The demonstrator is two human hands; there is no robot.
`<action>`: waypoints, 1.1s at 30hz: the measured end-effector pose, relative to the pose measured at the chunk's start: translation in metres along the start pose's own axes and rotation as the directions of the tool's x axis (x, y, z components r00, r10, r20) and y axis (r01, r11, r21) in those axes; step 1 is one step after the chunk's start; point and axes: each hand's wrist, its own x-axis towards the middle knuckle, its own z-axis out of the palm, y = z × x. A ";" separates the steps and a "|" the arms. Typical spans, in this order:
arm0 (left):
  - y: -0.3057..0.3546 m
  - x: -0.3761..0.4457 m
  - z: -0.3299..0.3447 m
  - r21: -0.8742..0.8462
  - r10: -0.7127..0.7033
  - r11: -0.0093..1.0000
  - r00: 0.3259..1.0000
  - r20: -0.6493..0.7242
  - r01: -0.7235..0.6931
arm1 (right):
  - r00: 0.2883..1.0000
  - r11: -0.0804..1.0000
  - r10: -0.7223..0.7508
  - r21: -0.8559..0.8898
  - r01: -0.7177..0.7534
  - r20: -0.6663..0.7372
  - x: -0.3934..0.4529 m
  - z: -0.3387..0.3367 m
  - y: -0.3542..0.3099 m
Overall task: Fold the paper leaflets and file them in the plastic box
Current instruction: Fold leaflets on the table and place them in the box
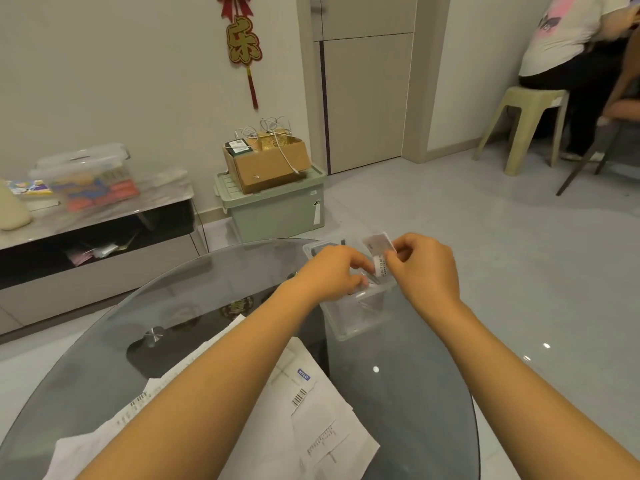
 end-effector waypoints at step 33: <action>-0.008 0.016 -0.005 0.196 0.032 0.977 0.971 0.235 -0.080 | 0.999 0.946 -0.020 -0.321 0.034 0.046 0.008 0.033 0.000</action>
